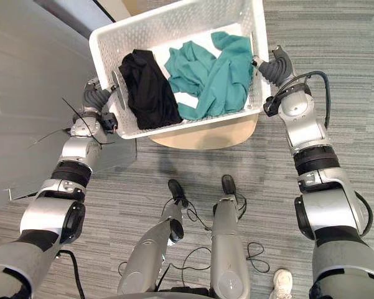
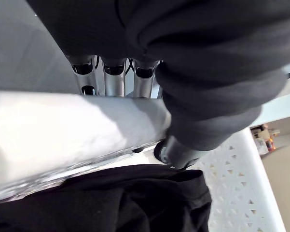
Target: Pick up the laundry basket with both hands and put the clothes into the washing machine.
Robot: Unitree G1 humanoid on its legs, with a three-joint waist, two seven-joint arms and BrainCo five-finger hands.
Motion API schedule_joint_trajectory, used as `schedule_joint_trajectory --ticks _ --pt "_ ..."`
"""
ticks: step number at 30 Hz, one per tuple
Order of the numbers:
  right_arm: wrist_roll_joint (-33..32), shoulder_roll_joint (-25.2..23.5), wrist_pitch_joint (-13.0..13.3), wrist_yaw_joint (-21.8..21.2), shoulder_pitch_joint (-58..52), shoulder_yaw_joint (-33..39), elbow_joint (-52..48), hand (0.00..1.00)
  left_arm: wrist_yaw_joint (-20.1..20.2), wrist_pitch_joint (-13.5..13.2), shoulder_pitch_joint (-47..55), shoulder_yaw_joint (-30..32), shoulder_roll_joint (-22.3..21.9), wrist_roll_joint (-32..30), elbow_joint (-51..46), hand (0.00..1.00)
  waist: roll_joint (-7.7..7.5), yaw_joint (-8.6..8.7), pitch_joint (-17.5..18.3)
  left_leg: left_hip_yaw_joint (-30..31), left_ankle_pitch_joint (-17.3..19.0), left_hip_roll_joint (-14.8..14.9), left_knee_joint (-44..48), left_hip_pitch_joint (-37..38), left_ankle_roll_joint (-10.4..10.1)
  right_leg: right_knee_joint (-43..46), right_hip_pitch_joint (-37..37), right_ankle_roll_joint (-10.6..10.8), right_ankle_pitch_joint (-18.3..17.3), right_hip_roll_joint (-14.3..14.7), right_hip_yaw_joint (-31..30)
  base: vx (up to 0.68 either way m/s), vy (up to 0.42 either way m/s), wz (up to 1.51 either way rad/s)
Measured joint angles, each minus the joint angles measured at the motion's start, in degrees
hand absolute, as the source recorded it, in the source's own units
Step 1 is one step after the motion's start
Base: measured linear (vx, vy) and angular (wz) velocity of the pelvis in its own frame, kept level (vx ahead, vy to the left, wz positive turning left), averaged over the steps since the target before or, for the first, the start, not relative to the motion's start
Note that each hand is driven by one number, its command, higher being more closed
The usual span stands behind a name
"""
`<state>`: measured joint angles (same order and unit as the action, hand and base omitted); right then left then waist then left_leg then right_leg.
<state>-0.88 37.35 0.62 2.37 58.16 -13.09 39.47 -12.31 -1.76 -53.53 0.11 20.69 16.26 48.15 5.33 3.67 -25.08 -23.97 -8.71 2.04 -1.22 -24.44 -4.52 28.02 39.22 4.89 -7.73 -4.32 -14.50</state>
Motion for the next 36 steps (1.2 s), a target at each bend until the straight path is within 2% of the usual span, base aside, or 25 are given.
schedule_joint_trajectory --ticks 2,4,5,6,7,8,11,13,15,18,22,27,32,34,36 --pt "-1.72 0.21 -0.01 -0.45 -0.58 -0.16 0.73 0.00 -0.07 0.25 0.00 0.00 0.27 -0.08 0.97 0.00 0.00 0.26 0.00 0.03 -0.01 0.07 0.31 0.63 0.03 0.15 -0.83 0.12 0.08 0.01 0.10 0.16 -0.022 0.03" --pt "-2.43 1.53 0.09 -1.71 -1.72 -0.47 0.70 0.00 -0.10 0.39 -0.04 0.00 0.51 -0.61 1.57 0.00 0.07 0.50 -0.03 0.21 0.01 0.59 1.98 1.30 0.08 6.48 0.77 0.59 0.59 0.95 0.12 0.10 -0.083 0.02" --pt "-3.31 2.45 0.36 -2.55 -1.76 -0.84 1.66 0.00 -0.25 0.37 0.01 0.09 1.55 -1.20 1.65 0.00 0.86 -0.60 -0.29 0.25 0.25 2.20 3.32 1.29 0.30 5.77 4.10 -0.90 -2.26 2.90 -0.04 0.10 -0.172 -0.22" --pt "-3.67 2.69 0.73 -3.03 -1.86 -1.18 2.01 0.00 -0.18 0.58 0.01 0.06 2.60 -1.27 1.85 0.00 0.62 -1.50 -0.22 -0.28 0.26 2.62 3.89 1.21 0.30 -4.72 2.36 -1.97 -0.63 2.91 0.01 0.17 -0.239 0.22" --pt "-4.29 3.69 1.40 -4.24 -3.41 -1.80 0.39 0.00 -0.23 1.04 0.17 0.87 4.98 -1.40 1.78 0.00 -0.72 0.35 -0.42 -0.60 3.30 1.14 7.30 1.01 -2.26 -16.85 -0.34 -0.98 15.12 -0.91 0.71 0.17 -0.188 0.18" --pt "-4.33 3.96 1.70 -4.38 -2.99 -2.24 -0.04 0.00 -0.26 1.00 0.28 1.77 6.21 -1.82 1.83 0.00 0.48 -0.24 -0.53 -1.78 4.12 2.81 8.77 0.40 -2.50 -16.89 0.03 -1.01 16.36 0.48 0.74 0.15 -0.183 0.29" --pt "-4.85 4.07 1.69 -5.09 -3.07 -3.64 -0.34 0.00 -0.16 1.20 -0.50 2.35 7.98 -2.37 1.86 0.00 0.46 -0.52 -0.54 -2.87 4.18 4.20 10.12 0.51 -2.36 -17.81 -1.24 -0.89 16.22 1.41 0.83 0.05 -0.142 -0.15" --pt "-5.09 4.78 1.19 -4.93 -4.02 -3.56 -0.34 0.00 -0.18 1.20 -0.94 2.37 7.96 -2.37 1.83 0.00 0.46 0.06 -0.54 -2.82 4.29 4.49 10.15 1.00 -2.18 -17.72 -2.02 -0.90 16.21 1.47 1.44 0.03 -0.070 0.10" --pt "-5.16 7.04 0.71 -4.69 -6.00 -2.22 -0.43 0.00 -0.34 1.16 -0.90 3.16 8.12 -2.37 1.62 0.00 0.46 0.20 -0.54 -2.86 6.00 4.68 10.40 1.65 0.14 -17.21 -2.76 -1.07 15.50 1.74 1.85 0.04 -0.038 0.08" --pt "-5.36 8.81 0.41 -3.71 -9.13 0.28 -1.76 0.00 -0.90 1.15 2.45 5.86 8.27 -2.50 -1.15 0.00 0.46 0.06 -0.54 -2.94 9.31 4.78 10.40 2.69 1.47 -16.16 -2.99 -0.98 14.89 2.32 1.74 0.02 0.008 -0.08" --pt "-5.63 10.51 0.49 -3.77 -17.70 4.01 -10.34 0.00 -1.90 1.15 10.50 8.97 8.16 -3.41 -6.72 0.00 0.11 0.30 -0.56 -3.31 10.25 3.44 10.32 4.96 2.31 -13.05 -3.59 -0.22 12.86 1.36 1.30 0.01 0.002 -0.02" --pt "-5.46 10.49 1.36 -3.97 -30.14 9.53 -20.11 0.00 -2.96 -0.05 21.11 12.66 8.05 -3.56 -16.11 0.00 -0.49 0.22 -0.67 -2.87 10.34 3.09 9.74 9.00 2.29 -12.04 -7.14 0.11 11.56 1.05 1.76 0.05 -0.025 -0.01" --pt "-4.77 9.78 2.85 -5.05 -42.00 16.44 -26.84 0.00 -3.03 -1.33 30.83 14.04 5.63 -5.91 -23.68 0.00 -2.32 -0.12 0.42 -2.60 10.34 2.83 7.93 12.80 2.22 -11.73 -10.32 -0.13 10.54 0.87 2.73 0.07 -0.029 0.02" --pt "-3.56 7.79 3.17 -5.07 -46.77 20.62 -28.51 0.00 -3.02 -1.36 34.37 14.18 3.76 -5.96 -26.61 0.00 -2.94 0.10 1.05 -1.94 10.31 2.66 7.28 14.22 2.20 -11.54 -11.72 -0.15 10.16 0.62 3.47 0.11 -0.008 0.13" --pt "-2.86 4.72 3.38 -5.09 -52.17 24.63 -29.29 0.00 -2.98 -1.43 38.92 14.70 1.03 -6.88 -29.73 0.00 -3.47 0.22 3.71 -1.04 10.24 1.85 6.28 15.04 2.19 -11.30 -12.26 0.08 9.65 0.31 3.86 0.12 0.007 0.10"
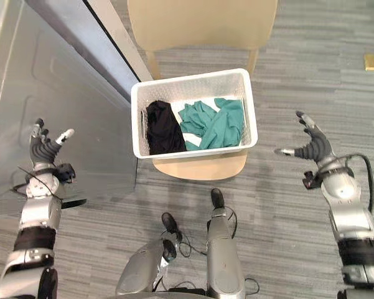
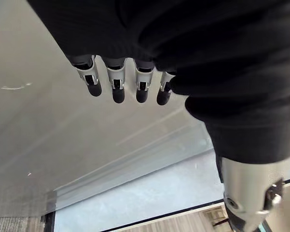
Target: Pick up the laundry basket with both hands and put the clothes into the washing machine.
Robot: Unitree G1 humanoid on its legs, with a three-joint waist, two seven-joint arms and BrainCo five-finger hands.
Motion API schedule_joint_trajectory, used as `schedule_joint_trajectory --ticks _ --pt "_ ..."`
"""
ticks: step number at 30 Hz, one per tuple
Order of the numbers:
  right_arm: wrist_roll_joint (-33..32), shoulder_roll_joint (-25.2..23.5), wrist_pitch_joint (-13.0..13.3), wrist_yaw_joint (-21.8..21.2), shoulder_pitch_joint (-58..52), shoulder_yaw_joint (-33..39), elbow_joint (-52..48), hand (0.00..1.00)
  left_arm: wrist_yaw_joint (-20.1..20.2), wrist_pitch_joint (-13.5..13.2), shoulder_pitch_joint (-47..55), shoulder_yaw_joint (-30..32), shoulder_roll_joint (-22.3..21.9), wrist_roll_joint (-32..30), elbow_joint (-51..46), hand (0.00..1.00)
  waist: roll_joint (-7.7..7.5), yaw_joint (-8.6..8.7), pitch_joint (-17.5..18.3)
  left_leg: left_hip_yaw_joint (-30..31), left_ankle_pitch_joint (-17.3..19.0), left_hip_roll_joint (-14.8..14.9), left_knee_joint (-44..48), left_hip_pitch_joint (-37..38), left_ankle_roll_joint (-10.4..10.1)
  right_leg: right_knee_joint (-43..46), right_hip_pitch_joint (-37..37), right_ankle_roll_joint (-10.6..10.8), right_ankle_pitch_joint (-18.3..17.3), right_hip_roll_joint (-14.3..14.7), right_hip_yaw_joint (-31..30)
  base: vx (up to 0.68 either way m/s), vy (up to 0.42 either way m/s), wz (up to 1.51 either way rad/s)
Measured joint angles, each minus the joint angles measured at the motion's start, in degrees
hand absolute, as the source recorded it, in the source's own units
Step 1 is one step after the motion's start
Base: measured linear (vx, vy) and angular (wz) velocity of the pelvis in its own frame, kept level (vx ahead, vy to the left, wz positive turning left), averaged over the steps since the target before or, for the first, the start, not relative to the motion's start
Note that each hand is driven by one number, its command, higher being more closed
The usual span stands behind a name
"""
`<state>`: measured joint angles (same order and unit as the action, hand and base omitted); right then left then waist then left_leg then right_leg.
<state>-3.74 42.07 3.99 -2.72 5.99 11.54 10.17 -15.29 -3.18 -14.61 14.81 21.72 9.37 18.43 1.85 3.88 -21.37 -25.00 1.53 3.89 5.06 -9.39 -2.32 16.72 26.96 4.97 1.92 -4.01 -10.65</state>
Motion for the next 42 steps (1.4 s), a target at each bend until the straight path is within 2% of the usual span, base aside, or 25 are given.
schedule_joint_trajectory --ticks 3,6,8,13,16,19,22,24,26,29,31,35,39,41,42 --pt "2.39 -4.95 0.12 -0.35 -6.19 5.30 0.14 0.00 0.18 -1.18 6.85 3.15 -4.41 -0.77 -3.88 0.00 0.14 0.39 2.17 2.39 -0.12 -0.73 -1.26 3.07 -0.07 -1.62 -3.74 0.21 -0.15 -0.24 0.77 0.12 0.025 0.05" --pt "4.66 -11.48 0.13 -1.19 -13.76 10.56 1.39 0.00 0.30 -2.46 14.96 6.09 -9.36 -1.09 -8.02 0.00 0.47 1.23 6.63 6.21 -0.11 -1.36 -2.89 5.05 -0.06 -4.44 -7.18 0.25 -0.16 -0.86 2.29 0.09 0.024 0.21" --pt "6.19 -15.68 0.10 -1.15 -17.01 12.55 3.19 0.00 0.33 -2.52 19.33 6.22 -12.09 -1.13 -8.82 0.00 0.42 1.50 8.37 7.55 0.04 -1.89 -3.22 6.37 0.15 -5.39 -9.13 0.49 -0.32 -1.43 2.65 0.04 0.069 0.15" --pt "6.60 -25.27 -0.14 -1.12 -21.54 13.24 6.74 0.00 0.40 -2.18 25.90 6.42 -20.67 -1.24 -6.16 0.00 0.74 1.12 10.25 7.63 1.49 -2.76 -3.19 10.01 0.87 -5.84 -12.65 1.34 -0.42 -2.45 2.00 -0.02 0.061 -0.06" --pt "6.80 -30.75 -0.68 -0.45 -24.60 11.72 8.82 0.00 0.33 -1.07 28.27 6.16 -25.15 -3.40 -0.35 0.00 1.16 0.02 12.73 6.89 2.73 -3.14 -2.91 11.69 0.72 -5.24 -13.92 1.65 -0.81 -2.93 1.41 -0.04 0.025 -0.11" --pt "8.73 -33.46 -1.53 1.42 -24.75 8.30 12.91 0.00 0.45 -0.18 28.17 5.96 -25.51 -3.33 9.34 0.00 0.60 -0.13 14.43 6.63 3.82 -2.94 -2.30 12.33 0.69 -4.94 -15.07 1.66 -1.15 -2.97 1.35 -0.06 0.002 -0.06" --pt "8.86 -35.03 -2.15 3.19 -22.80 6.24 19.23 0.00 0.88 0.72 27.38 6.01 -25.95 -3.32 19.36 0.00 0.76 -0.27 16.14 6.55 4.28 -2.58 -2.19 13.53 0.03 -5.58 -16.50 1.65 -1.15 -2.71 1.38 -0.02 -0.011 -0.05" --pt "8.88 -35.78 -2.24 4.13 -20.89 4.86 24.24 0.00 1.52 1.27 26.38 6.06 -26.12 -3.36 25.45 0.00 0.67 -0.73 16.34 6.55 4.41 -2.29 -2.21 14.36 -0.18 -6.30 -17.64 1.43 -0.99 -2.40 1.45 -0.01 -0.019 -0.07" --pt "9.75 -36.72 -2.45 4.48 -18.53 2.46 30.96 0.00 1.76 2.33 25.47 6.22 -26.31 -3.47 31.37 0.00 -0.13 -1.86 17.01 6.73 4.39 -1.93 -2.65 14.40 -0.31 -7.11 -17.82 1.01 -0.66 -2.13 1.54 0.00 -0.013 -0.02" --pt "12.39 -36.91 -3.17 4.50 -15.54 0.62 39.15 0.00 2.95 3.13 25.04 8.37 -26.42 -4.09 34.67 0.00 -0.52 -2.06 18.05 7.99 3.95 -1.78 -4.20 15.46 -1.03 -8.01 -19.10 0.94 -0.61 -2.12 2.60 0.05 -0.011 0.14" --pt "14.62 -36.14 -3.35 4.23 -14.72 0.60 42.08 0.00 3.28 3.05 24.53 8.28 -26.44 -4.80 36.31 0.00 -0.10 -2.87 18.48 9.07 3.68 -1.79 -4.83 16.94 -1.39 -8.47 -20.76 1.00 -0.65 -2.10 2.78 0.07 0.016 0.09" --pt "15.31 -36.00 -3.67 3.98 -13.95 0.89 45.18 0.00 4.43 2.94 23.49 7.66 -25.73 -5.71 38.08 0.00 -0.21 -3.12 18.57 10.79 3.54 -1.94 -4.93 18.01 -1.46 -7.91 -22.21 1.24 -1.14 -2.21 4.44 0.08 0.014 0.15" --pt "14.75 -36.15 -4.25 3.99 -14.25 0.43 46.00 0.00 5.27 2.86 23.48 7.01 -24.92 -6.49 38.36 0.00 -1.00 -3.18 18.66 14.20 2.68 -2.88 -4.69 18.27 -1.51 -4.20 -22.33 1.44 -4.19 -3.49 7.05 0.07 -0.008 0.42" --pt "15.02 -36.15 -4.14 3.99 -14.23 -1.02 46.00 0.00 5.28 2.71 23.55 6.53 -24.51 -7.01 38.28 0.00 -1.88 -3.59 18.51 17.26 2.46 -3.51 -4.15 18.01 -1.30 -0.81 -22.38 1.50 -6.82 -4.88 9.77 0.04 -0.031 0.81" --pt "15.35 -36.14 -4.11 3.97 -14.30 -2.09 46.01 0.00 5.29 2.68 23.49 6.00 -24.10 -7.63 37.99 0.00 -2.44 -4.44 18.37 19.28 2.31 -3.85 -3.66 17.74 -1.08 1.20 -22.55 1.33 -8.45 -5.72 11.55 0.02 -0.065 1.00"
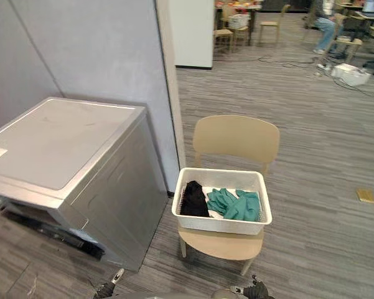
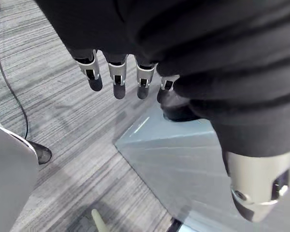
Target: Pick up the laundry basket with both hands and put the clothes into the washing machine.
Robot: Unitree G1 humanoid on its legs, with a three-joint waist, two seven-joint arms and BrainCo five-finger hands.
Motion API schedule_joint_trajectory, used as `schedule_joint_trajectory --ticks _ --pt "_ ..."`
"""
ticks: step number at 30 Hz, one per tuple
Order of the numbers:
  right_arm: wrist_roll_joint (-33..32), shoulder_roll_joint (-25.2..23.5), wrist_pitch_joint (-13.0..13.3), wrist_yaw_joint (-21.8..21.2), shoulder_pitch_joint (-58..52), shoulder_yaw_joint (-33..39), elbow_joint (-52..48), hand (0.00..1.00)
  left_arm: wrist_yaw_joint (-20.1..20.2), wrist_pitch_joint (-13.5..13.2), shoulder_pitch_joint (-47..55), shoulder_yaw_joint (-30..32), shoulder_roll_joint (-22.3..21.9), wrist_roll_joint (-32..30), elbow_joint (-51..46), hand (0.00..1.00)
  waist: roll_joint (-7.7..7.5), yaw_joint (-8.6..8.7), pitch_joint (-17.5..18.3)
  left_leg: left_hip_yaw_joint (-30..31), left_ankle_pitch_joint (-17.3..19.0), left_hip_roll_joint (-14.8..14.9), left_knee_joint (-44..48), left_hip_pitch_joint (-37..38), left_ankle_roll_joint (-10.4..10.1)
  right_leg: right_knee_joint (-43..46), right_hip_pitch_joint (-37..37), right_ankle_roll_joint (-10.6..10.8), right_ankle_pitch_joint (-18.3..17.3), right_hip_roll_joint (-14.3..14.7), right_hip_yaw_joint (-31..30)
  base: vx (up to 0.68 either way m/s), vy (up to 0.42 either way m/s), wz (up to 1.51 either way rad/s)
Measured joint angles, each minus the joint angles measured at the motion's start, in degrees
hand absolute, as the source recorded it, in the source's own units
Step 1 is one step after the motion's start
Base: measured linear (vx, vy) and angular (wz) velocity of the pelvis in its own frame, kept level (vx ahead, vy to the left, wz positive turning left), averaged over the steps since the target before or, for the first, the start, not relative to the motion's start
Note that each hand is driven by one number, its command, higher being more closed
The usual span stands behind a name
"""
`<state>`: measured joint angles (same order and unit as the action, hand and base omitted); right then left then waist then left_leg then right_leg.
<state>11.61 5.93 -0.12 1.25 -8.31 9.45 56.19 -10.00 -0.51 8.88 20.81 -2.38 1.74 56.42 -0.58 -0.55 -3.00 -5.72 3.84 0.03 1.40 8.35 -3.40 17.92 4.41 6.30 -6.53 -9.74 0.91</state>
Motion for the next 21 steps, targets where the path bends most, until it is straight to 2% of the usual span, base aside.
schedule_joint_trajectory --ticks 1,5,6,7,8,9,11,12,14,15,16,17,18,19,20,21 --pt "0.17 -0.05 0.02 0.05 -0.02 -1.06 0.11 0.00 0.01 -0.09 -0.07 -0.32 0.30 -0.19 -0.60 0.00 -0.27 -0.65 -0.31 2.52 -0.02 -0.26 1.34 -1.31 0.03 2.00 0.03 -0.31 -1.67 -0.88 2.32 0.02 -0.058 1.12" --pt "0.27 -0.71 0.11 0.10 0.59 -3.27 -0.06 0.00 -0.07 -0.02 -0.47 -0.42 1.24 -0.19 -2.42 0.00 -1.58 -0.93 -1.36 12.97 -0.94 -0.97 5.89 -8.84 -0.75 6.77 1.06 -1.84 -6.60 -3.24 12.60 -0.05 -0.166 1.54" --pt "0.27 -0.64 0.10 0.09 0.62 -3.28 -0.23 0.00 -0.08 -0.01 -0.86 -0.39 1.24 -0.19 -2.43 0.00 -1.77 -1.16 -1.78 14.18 -1.54 -0.96 5.60 -9.73 -0.78 7.43 1.36 -2.11 -7.03 -3.55 14.10 -0.10 -0.171 1.16" --pt "0.41 -0.33 0.09 0.12 1.12 -3.28 -0.81 0.00 -0.12 0.06 -1.83 -0.31 1.08 -0.20 -2.46 0.00 -1.82 -2.11 -2.67 14.67 -2.05 -0.60 4.98 -10.69 -0.26 8.90 1.85 -2.65 -7.95 -4.44 16.41 -0.15 -0.225 1.18" --pt "0.94 0.01 -0.02 0.22 2.27 -3.29 -1.10 0.00 -0.15 0.14 -2.34 0.27 0.90 -0.20 -2.34 0.00 -0.84 -1.81 -4.27 10.20 -1.59 1.57 3.67 -11.54 0.27 9.69 2.25 -3.42 -8.56 -4.56 19.34 -0.13 -0.192 1.06" --pt "1.14 0.06 -0.01 0.38 2.48 -3.30 -1.18 0.00 -0.17 0.19 -2.39 0.55 0.79 -0.25 -2.28 0.00 -1.69 -1.79 -3.98 7.72 -1.73 2.57 3.82 -11.57 0.05 9.27 2.87 -4.36 -8.07 -5.33 19.98 -0.08 -0.134 0.82" --pt "1.48 0.17 -0.02 1.32 3.15 -3.34 -1.45 0.00 -0.30 0.24 -2.82 2.54 0.27 -0.22 -2.35 0.00 -1.26 -1.74 -4.46 0.08 -1.11 5.28 13.02 -15.07 0.75 9.39 3.84 -5.51 -7.40 -6.15 21.93 0.03 -0.037 0.41" --pt "1.47 0.14 -0.03 1.61 3.66 -3.35 -1.73 0.00 -0.46 0.24 -2.90 2.76 0.02 -0.26 -2.32 0.00 -1.03 -1.61 -4.60 -3.50 0.91 6.87 20.42 -16.02 1.04 9.53 3.76 -5.34 -6.81 -6.39 22.77 0.01 -0.039 0.31" --pt "1.23 -1.00 -0.01 2.27 3.67 -2.72 -3.03 0.00 -0.51 0.26 -2.99 4.61 -0.26 -0.25 -2.03 0.00 -1.04 -1.48 -4.60 -7.85 5.17 10.65 27.48 -15.07 -0.02 9.45 3.67 -5.49 -6.13 -6.37 24.35 -0.03 0.021 0.27" --pt "1.22 -1.63 0.04 2.38 3.54 -1.99 -3.52 0.00 -0.62 0.26 -3.06 4.75 -0.15 -0.25 -1.83 0.00 -1.05 -1.44 -4.60 -9.28 5.86 12.26 28.89 -14.43 -0.06 9.46 3.74 -5.48 -5.93 -6.37 24.77 -0.07 0.090 0.24" --pt "0.99 -2.67 0.23 2.43 3.48 -0.34 -3.79 0.00 -0.80 0.32 -3.06 4.74 0.45 -0.30 -1.74 0.00 -1.03 -1.08 -4.60 -11.70 6.28 15.84 30.94 -12.81 0.08 9.33 3.87 -5.13 -5.37 -6.48 25.45 -0.08 0.192 0.31" --pt "-0.26 -3.68 0.28 2.50 3.48 1.87 -3.81 0.00 -1.35 0.40 -2.99 4.67 0.84 -0.34 -1.52 0.00 -1.07 -0.19 -4.56 -13.94 6.26 20.71 30.96 -10.89 0.09 9.18 3.98 -3.85 -4.47 -7.10 25.97 -0.08 0.238 0.37" --pt "-0.52 -3.89 0.28 2.56 3.39 2.90 -3.83 0.00 -1.43 0.57 -3.14 4.68 1.01 -0.37 -1.28 0.00 -1.06 0.12 -4.57 -14.90 6.18 22.50 29.72 -10.20 0.15 9.18 4.32 -3.29 -3.94 -7.59 26.19 -0.07 0.342 0.57" --pt "-0.79 -3.77 0.25 2.91 3.31 5.77 -3.92 0.00 -1.71 1.34 -3.95 4.41 0.61 -0.81 -1.24 0.00 -0.21 0.62 -4.17 -17.74 -1.14 25.43 21.75 -8.07 3.15 9.14 5.73 -1.33 -2.38 -8.97 26.78 -0.07 0.316 0.48" --pt "-0.97 -3.19 0.02 3.30 3.66 7.03 -3.63 0.00 -1.88 1.57 -4.69 4.08 0.02 -1.38 -1.20 0.00 0.30 0.80 -4.11 -17.09 -1.00 23.90 18.83 -7.37 -1.29 8.96 6.49 -0.36 -1.55 -9.34 26.65 -0.11 0.395 0.51" --pt "-1.90 -3.59 -0.28 3.90 3.75 8.09 -3.04 0.00 -2.52 1.66 -5.00 2.96 0.80 -1.65 -1.15 0.00 0.23 0.95 -4.05 -17.85 -0.46 21.66 15.43 -6.87 -2.13 6.66 7.08 0.34 -0.64 -9.33 25.08 -0.09 0.298 0.38"
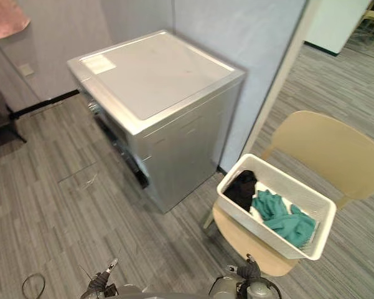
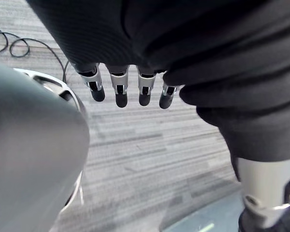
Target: Pick up the laundry basket with both hands and put the clothes into the washing machine.
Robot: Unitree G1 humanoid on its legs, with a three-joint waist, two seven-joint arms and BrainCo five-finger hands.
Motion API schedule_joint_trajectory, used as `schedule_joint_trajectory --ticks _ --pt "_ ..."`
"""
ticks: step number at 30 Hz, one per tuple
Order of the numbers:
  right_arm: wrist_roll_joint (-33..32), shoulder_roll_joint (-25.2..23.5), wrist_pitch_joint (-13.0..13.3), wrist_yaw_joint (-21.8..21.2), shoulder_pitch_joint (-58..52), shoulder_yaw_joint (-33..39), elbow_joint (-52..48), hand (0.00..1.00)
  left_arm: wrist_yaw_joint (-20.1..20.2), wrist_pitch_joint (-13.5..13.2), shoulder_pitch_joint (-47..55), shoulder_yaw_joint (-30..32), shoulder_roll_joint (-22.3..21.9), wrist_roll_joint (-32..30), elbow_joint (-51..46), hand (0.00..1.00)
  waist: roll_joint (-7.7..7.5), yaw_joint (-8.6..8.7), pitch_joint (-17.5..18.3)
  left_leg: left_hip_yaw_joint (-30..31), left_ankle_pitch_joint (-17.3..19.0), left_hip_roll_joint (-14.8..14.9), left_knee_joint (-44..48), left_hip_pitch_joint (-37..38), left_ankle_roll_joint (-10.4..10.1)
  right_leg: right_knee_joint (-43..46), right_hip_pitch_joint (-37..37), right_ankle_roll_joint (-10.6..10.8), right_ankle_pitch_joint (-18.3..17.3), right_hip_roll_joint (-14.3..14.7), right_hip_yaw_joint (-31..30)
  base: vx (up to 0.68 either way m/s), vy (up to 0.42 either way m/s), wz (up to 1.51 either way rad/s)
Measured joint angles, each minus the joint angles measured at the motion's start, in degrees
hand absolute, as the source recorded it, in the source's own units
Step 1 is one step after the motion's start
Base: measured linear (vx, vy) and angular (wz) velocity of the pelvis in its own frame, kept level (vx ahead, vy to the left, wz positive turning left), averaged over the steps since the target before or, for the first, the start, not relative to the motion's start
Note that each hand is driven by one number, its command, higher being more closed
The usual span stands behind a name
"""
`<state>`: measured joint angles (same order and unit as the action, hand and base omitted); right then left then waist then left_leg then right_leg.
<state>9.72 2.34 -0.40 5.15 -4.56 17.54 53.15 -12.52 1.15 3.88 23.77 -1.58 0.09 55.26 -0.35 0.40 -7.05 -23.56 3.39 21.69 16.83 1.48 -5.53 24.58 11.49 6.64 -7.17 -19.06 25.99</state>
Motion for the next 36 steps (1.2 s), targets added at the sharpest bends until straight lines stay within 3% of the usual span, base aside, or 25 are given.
schedule_joint_trajectory --ticks 1,2,3,5,9,12,14,16,18,19,20,22,23,24,25,26,27,28,29,31,33,34,36 --pt "-0.75 -0.32 -0.09 -0.02 -0.02 0.12 0.30 0.00 -0.34 0.06 -0.21 -1.17 0.73 -0.37 -0.04 0.00 -0.42 0.35 -0.05 0.03 -0.19 -1.17 -1.50 -0.48 -0.32 -2.03 0.16 0.30 0.36 0.59 -1.77 -0.13 0.277 0.69" --pt "-1.27 -0.70 -0.12 0.11 -0.12 0.97 1.26 0.00 -0.41 0.15 -0.78 -3.69 1.89 -0.79 -0.10 0.00 -1.58 1.14 0.09 0.13 -0.40 -2.65 -3.15 -1.38 -1.39 -6.16 -0.44 -0.65 3.38 1.86 -5.15 -0.13 0.258 0.69" --pt "-1.43 -0.84 -0.26 0.37 -0.20 2.80 2.29 0.00 -0.41 0.20 -0.95 -5.89 2.07 -0.78 -0.34 0.00 -1.26 1.00 -0.08 -0.29 0.74 -2.89 -3.15 -1.29 -3.79 -9.71 -1.96 0.19 6.52 2.20 -5.64 -0.13 0.270 0.45" --pt "-2.67 -1.07 -0.62 1.20 -0.16 3.30 2.65 0.00 -0.30 0.08 -1.17 -8.64 2.94 -0.70 -0.73 0.00 -1.18 0.24 -0.10 -1.46 3.71 -2.84 -1.37 -0.90 -6.80 -13.55 -3.55 1.31 9.54 2.50 -6.11 -0.05 0.294 -0.27" --pt "-5.67 -1.79 -1.20 2.46 0.39 3.92 2.10 0.00 -0.18 -1.01 -2.97 -10.90 3.44 -0.48 -1.19 0.00 -1.15 -0.10 -0.18 -3.02 8.45 -2.46 6.56 -5.93 -4.82 -19.93 -3.04 0.97 16.76 2.29 -7.00 -0.15 0.183 -0.32" --pt "-7.44 -2.65 -1.28 2.41 0.55 3.96 0.60 0.00 -0.16 -1.51 -2.69 -10.92 4.17 -0.79 -1.17 0.00 -0.51 -1.30 -0.48 -1.75 11.60 -1.34 11.05 -7.90 -4.74 -20.83 -3.06 1.05 17.44 2.58 -8.36 -0.13 0.085 -0.11" --pt "-7.60 -2.64 -1.25 2.47 0.30 4.55 -0.67 0.00 -0.12 -1.43 -2.39 -10.82 4.25 -1.32 -0.87 0.00 1.41 -1.14 -0.36 4.83 13.09 -1.82 10.37 -10.79 -4.85 -17.52 -2.48 1.09 17.51 4.40 -18.31 -0.07 0.101 0.87" --pt "-10.11 -3.20 -0.83 2.66 0.30 5.34 -0.66 0.00 -0.21 -0.79 -2.34 -10.23 4.78 -2.41 -0.38 0.00 2.09 -1.20 -0.54 9.62 11.63 -2.11 7.62 -11.28 -5.93 -12.94 -1.11 -0.32 15.85 6.30 -23.13 0.02 0.028 0.91" --pt "-12.59 -4.01 -0.07 2.68 0.35 6.33 -0.57 0.00 -0.34 -0.04 -1.07 -9.55 6.39 -3.16 0.21 0.00 1.09 -1.23 0.06 12.69 7.71 -2.41 2.55 -10.37 -5.49 -8.83 -0.16 0.28 8.22 9.55 -28.15 0.06 -0.125 0.71" --pt "-13.29 -4.80 0.16 2.67 0.37 6.80 -0.53 0.00 -0.32 0.33 -1.07 -9.43 7.09 -3.79 1.53 0.00 -0.09 -1.13 0.77 13.63 5.28 -2.75 -1.88 -9.47 -5.55 -8.20 0.53 1.33 2.01 13.37 -29.92 0.16 -0.314 0.45" --pt "-13.72 -4.77 0.19 2.65 0.85 7.52 -0.54 0.00 -0.15 0.96 -1.72 -8.85 6.43 -5.32 3.06 0.00 -0.80 -1.11 1.79 14.53 2.27 -3.22 -6.54 -8.91 -5.26 -11.47 -0.10 0.70 -1.36 16.30 -31.34 0.16 -0.274 0.35" --pt "-13.99 -4.66 0.53 2.75 1.30 9.33 -0.46 0.00 0.16 1.09 -1.75 -8.18 3.81 -5.66 3.31 0.00 0.14 -0.53 1.58 12.96 1.72 -5.37 -3.59 -10.41 -4.34 -11.27 -0.47 0.03 0.49 15.97 -30.34 0.16 -0.106 0.50" --pt "-14.86 -3.55 0.53 3.48 0.74 10.20 -0.24 0.00 0.27 1.09 -2.84 -8.06 2.25 -6.51 2.87 0.00 0.74 2.46 1.14 9.78 -0.76 -6.71 -4.13 -9.78 -1.65 -4.53 1.09 -0.51 -0.55 15.47 -29.58 0.19 -0.095 0.85" --pt "-15.03 -3.52 0.54 3.55 0.62 10.71 -0.50 0.00 0.29 1.03 -3.54 -7.29 1.17 -6.52 2.52 0.00 1.85 2.89 0.23 9.60 -3.90 -6.47 -7.98 -7.01 -1.97 6.54 6.50 -0.86 -2.15 16.83 -30.48 0.14 -0.221 1.26" --pt "-15.90 -3.45 1.03 3.59 -1.10 11.34 -1.13 0.00 0.11 0.96 -4.11 -6.57 0.45 -6.62 2.75 0.00 3.64 5.30 1.39 12.15 -5.53 -4.69 -15.88 -4.55 -4.09 -0.32 6.44 -2.25 -2.76 22.35 -32.15 0.16 -0.248 1.38" --pt "-16.23 -4.94 1.96 3.61 -1.92 13.02 -0.09 0.00 0.62 0.58 -6.77 -5.88 0.68 -7.10 2.54 0.00 1.40 6.12 0.55 14.61 -2.44 -8.14 -14.12 -2.02 -6.07 -2.20 5.96 -6.63 -0.12 21.36 -32.59 0.15 -0.226 1.29" --pt "-16.39 -5.28 1.80 3.70 -2.06 13.93 -0.18 0.00 1.07 0.76 -7.44 -5.81 -0.07 -7.29 1.89 0.00 1.22 5.84 -0.04 15.54 -1.33 -8.71 -12.22 -1.93 -5.21 -0.17 6.08 -7.70 -0.09 21.01 -31.76 0.22 -0.106 0.85" --pt "-16.40 -5.88 2.09 3.75 -2.88 14.65 -0.79 0.00 1.28 0.68 -7.45 -5.59 -1.89 -7.37 0.38 0.00 1.28 5.42 -0.27 15.27 1.25 -9.62 -7.97 -1.91 -4.96 0.40 4.90 -7.32 -2.67 20.14 -31.71 0.16 -0.059 0.25" --pt "-16.40 -5.46 1.93 3.75 -2.60 13.83 -1.04 0.00 1.73 0.77 -7.13 -7.77 -2.33 -7.31 0.35 0.00 2.86 5.83 -1.00 15.34 3.73 -9.40 -2.82 -2.70 -7.51 1.16 3.73 -7.38 -4.67 20.41 -31.25 0.10 -0.028 0.22" --pt "-16.36 -5.07 1.73 3.66 -2.56 12.88 -2.27 0.00 2.18 0.76 -5.71 -8.60 -2.53 -6.95 -0.75 0.00 3.97 6.72 -0.83 15.58 4.26 -9.51 7.93 -7.15 -9.25 2.66 3.25 -7.15 -6.48 19.46 -31.56 0.05 -0.013 0.08" --pt "-16.31 -4.24 1.44 3.72 -2.47 12.74 -3.74 0.00 2.28 0.75 -4.25 -8.53 -3.24 -6.00 -2.08 0.00 5.71 6.49 -1.59 15.56 -0.03 -8.68 22.53 -12.76 -9.52 2.38 1.19 -6.69 -7.02 18.95 -32.27 0.03 0.016 -0.17" --pt "-16.31 -4.02 1.35 3.73 -2.45 12.58 -4.15 0.00 2.27 0.77 -3.67 -8.53 -3.31 -5.70 -2.48 0.00 6.19 6.33 -1.68 15.51 -1.95 -8.48 25.48 -14.00 -9.39 2.18 0.58 -6.58 -7.10 18.99 -32.64 0.05 0.035 -0.40" --pt "-16.35 -3.35 1.22 4.47 -2.39 10.03 -5.72 0.00 1.51 0.75 -2.32 -8.10 -3.30 -5.30 -3.49 0.00 7.13 4.89 -1.62 14.08 -11.43 -7.49 32.92 -17.46 -9.13 1.03 -0.68 -6.64 -7.21 18.43 -36.20 0.09 0.113 -0.61"
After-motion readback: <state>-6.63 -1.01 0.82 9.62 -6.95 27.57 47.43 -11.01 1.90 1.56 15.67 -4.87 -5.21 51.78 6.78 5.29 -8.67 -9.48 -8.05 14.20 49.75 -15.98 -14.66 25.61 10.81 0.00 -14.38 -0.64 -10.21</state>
